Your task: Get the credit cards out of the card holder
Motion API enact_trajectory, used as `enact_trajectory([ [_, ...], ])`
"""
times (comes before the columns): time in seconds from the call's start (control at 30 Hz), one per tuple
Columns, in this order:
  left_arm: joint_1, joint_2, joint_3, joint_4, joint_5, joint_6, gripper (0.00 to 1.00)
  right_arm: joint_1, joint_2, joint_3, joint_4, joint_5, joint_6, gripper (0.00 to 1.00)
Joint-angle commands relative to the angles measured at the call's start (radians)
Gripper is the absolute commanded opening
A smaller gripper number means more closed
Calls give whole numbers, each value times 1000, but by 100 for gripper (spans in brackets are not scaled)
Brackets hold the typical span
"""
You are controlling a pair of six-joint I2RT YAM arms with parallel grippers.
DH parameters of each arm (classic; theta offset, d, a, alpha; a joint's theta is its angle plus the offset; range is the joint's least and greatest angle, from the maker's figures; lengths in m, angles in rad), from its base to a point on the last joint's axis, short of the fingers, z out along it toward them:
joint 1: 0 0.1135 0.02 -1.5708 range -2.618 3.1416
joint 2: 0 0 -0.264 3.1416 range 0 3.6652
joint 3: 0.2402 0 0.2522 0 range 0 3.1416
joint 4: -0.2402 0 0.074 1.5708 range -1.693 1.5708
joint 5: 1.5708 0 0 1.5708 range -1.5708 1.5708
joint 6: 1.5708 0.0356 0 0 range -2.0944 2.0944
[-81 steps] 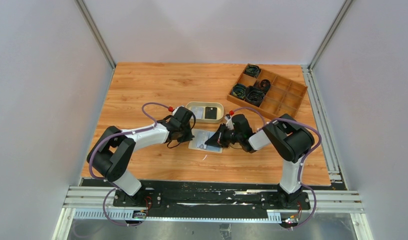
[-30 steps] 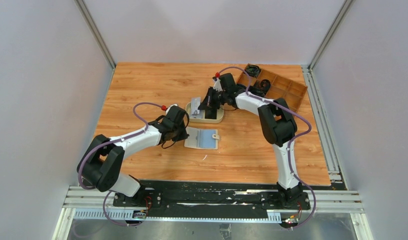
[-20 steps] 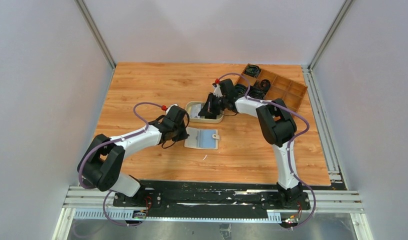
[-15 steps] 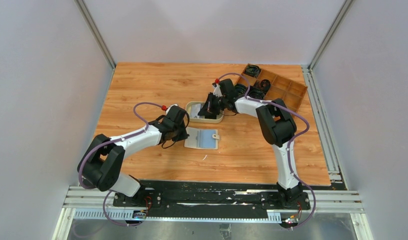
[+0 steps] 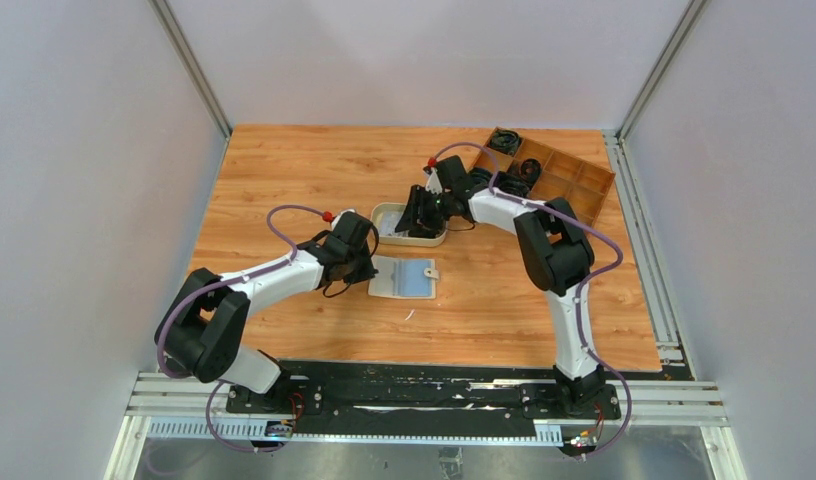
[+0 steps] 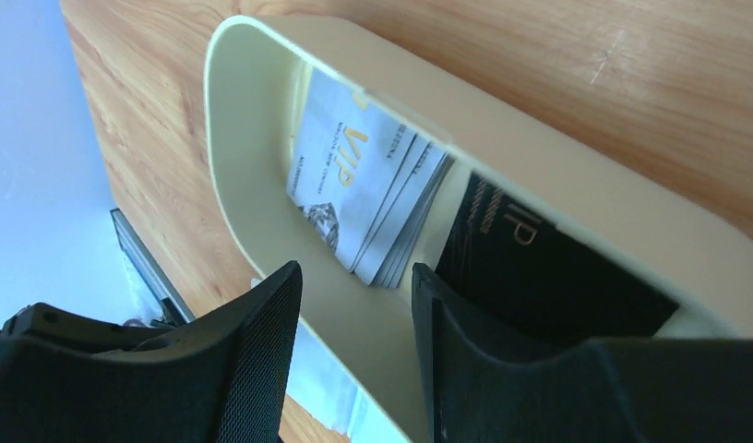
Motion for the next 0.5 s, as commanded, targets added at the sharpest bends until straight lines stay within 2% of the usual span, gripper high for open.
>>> enact_trajectory([
  [0.0,4,-22,14,-8,-12,-3,0,22,-108,53,-172,119,-121,53],
  [0.17,6,-32,5,22,32,-26,0,45,-249,16,-222,263,-221,55],
  [0.3,8,-42,-24,90,97,-72,0,122,-354,-17,-288,396,-326,65],
  [0.47,8,-64,-69,184,128,-108,0,234,-447,-155,-259,477,-331,73],
])
